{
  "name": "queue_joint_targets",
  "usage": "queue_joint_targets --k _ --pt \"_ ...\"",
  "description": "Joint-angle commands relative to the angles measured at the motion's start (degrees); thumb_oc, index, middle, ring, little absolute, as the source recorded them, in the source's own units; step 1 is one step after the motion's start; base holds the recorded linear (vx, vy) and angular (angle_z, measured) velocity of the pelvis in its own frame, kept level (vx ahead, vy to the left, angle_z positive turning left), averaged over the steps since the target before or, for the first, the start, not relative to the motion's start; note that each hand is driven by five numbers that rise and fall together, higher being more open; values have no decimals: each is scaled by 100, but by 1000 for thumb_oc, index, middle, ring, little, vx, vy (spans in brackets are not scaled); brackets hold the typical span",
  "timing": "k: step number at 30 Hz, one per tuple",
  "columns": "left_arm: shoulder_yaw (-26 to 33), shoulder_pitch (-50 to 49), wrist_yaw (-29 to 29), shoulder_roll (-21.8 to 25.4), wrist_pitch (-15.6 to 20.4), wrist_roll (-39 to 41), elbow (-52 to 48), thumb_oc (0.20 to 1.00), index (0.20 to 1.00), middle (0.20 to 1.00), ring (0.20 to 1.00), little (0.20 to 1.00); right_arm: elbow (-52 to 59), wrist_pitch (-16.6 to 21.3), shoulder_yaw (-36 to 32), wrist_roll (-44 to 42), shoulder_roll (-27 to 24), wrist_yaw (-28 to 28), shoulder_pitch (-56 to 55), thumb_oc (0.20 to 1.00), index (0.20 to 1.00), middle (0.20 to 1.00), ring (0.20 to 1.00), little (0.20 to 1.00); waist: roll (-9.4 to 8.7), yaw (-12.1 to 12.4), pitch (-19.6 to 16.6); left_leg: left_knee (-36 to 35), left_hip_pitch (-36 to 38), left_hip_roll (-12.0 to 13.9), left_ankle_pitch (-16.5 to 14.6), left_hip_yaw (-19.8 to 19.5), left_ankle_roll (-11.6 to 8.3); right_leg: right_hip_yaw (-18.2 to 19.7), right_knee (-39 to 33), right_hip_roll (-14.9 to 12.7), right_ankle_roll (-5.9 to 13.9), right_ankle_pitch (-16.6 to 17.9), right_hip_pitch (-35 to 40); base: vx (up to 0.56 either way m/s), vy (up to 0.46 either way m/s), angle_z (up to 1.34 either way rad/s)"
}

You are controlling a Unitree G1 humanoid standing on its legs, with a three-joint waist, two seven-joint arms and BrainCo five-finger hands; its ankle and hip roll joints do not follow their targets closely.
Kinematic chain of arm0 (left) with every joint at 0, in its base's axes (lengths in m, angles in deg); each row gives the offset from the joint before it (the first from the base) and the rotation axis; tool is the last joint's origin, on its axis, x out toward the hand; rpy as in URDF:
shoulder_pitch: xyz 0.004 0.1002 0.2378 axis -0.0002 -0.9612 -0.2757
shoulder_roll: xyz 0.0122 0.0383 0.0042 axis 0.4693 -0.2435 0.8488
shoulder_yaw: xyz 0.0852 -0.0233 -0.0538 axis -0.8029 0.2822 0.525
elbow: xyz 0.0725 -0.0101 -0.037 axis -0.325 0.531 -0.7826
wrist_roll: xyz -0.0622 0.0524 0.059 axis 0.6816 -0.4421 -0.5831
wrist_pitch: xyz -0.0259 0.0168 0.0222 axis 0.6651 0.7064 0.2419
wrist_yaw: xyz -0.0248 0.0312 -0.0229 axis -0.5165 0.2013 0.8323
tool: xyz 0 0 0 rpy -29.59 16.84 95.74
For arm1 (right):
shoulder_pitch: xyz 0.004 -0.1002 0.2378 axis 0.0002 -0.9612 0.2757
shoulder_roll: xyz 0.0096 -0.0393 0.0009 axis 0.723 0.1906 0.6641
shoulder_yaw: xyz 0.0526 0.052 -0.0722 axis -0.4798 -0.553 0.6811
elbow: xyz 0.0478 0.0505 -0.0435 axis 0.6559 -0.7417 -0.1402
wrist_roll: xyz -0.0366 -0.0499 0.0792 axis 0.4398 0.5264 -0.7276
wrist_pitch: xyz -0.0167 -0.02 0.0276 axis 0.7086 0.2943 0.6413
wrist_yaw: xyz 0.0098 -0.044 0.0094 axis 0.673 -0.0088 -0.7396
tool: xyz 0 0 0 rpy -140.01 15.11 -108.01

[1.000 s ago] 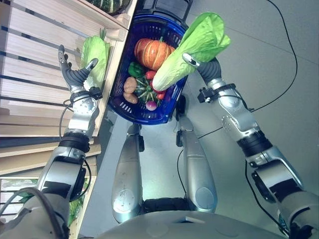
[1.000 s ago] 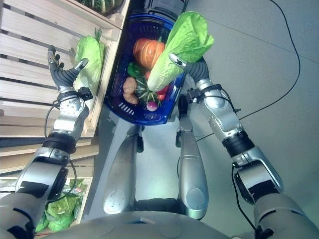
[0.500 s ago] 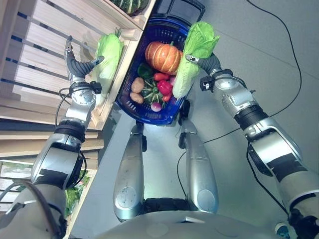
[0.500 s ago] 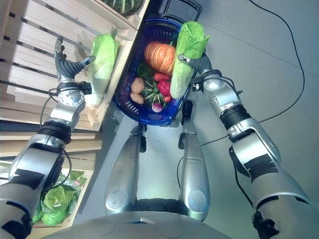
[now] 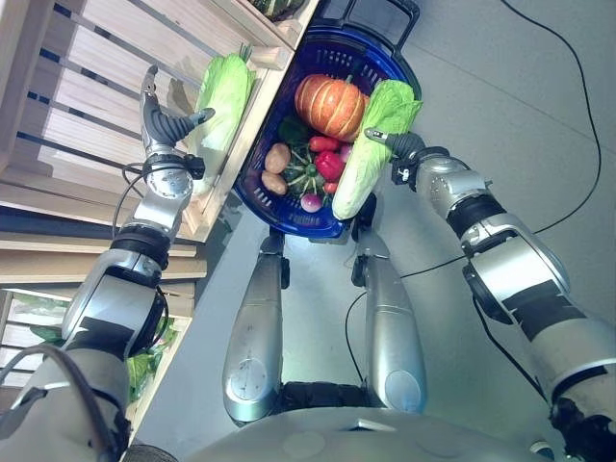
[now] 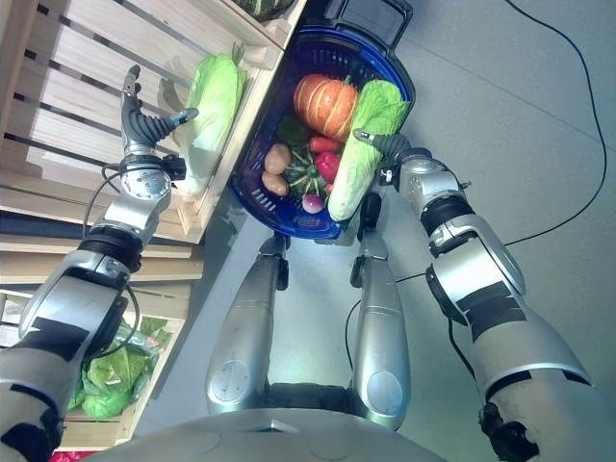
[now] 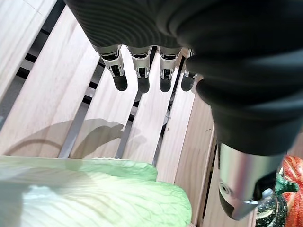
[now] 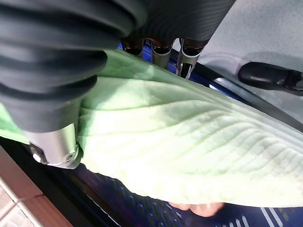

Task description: Pick up fruits and vegetables into the basket

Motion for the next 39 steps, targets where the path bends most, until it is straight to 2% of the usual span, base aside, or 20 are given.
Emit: queue_joint_targets --k 1,13,14,15,17,32,37,39 --pt "66 144 212 -289 342 -312 123 1000 1000 1000 1000 1000 -162 66 -195 -275 -64 138 122 200 200 200 200 200 514 72 -186 -221 -270 -408 98 94 139 -399 749 318 100 -1036 17 0 0 0" --pt "-21 141 330 -430 329 -307 1 1000 1000 1000 1000 1000 -277 174 -277 -616 30 153 321 200 200 200 200 200 577 95 -186 -229 -399 -432 140 84 137 -384 731 309 116 -992 -103 1 5 2" --pt "-27 140 344 -446 316 -317 -13 1000 1000 1000 1000 1000 -278 181 -281 -636 44 130 327 304 304 304 304 304 580 96 -186 -240 -393 -436 144 86 141 -383 723 315 115 -988 -99 0 0 0" --pt "-34 147 354 -460 306 -326 -18 1000 1000 1000 1000 1000 -283 176 -279 -640 54 118 338 467 467 467 467 467 581 98 -186 -244 -400 -436 147 87 140 -385 722 316 117 -986 -108 0 0 0" --pt "-37 150 358 -466 320 -321 -18 1000 1000 1000 1000 1000 -284 158 -277 -648 52 84 352 1000 1000 1000 1000 1000 585 100 -186 -245 -417 -441 153 88 145 -392 719 312 114 -980 -125 0 0 0" --pt "-77 62 394 -506 265 -356 -81 1000 1000 1000 1000 1000 -305 42 -304 -575 4 81 329 1000 1000 1000 1000 1000 617 94 -186 -269 -434 -441 190 104 156 -388 712 306 118 -946 -156 0 0 0" --pt "-77 67 455 -529 199 -429 -51 1000 1000 1000 1000 1000 -335 183 -308 -515 -4 96 323 1000 1000 1000 1000 1000 623 83 -186 -267 -441 -439 192 108 151 -380 704 302 122 -940 -162 0 0 0" --pt "-71 60 518 -516 -15 -481 -36 1000 1000 1000 1000 1000 -298 424 -303 -393 -22 78 318 1000 1000 1000 1000 1000 623 74 -186 -259 -447 -435 188 110 147 -373 714 304 127 -941 -171 0 0 0"
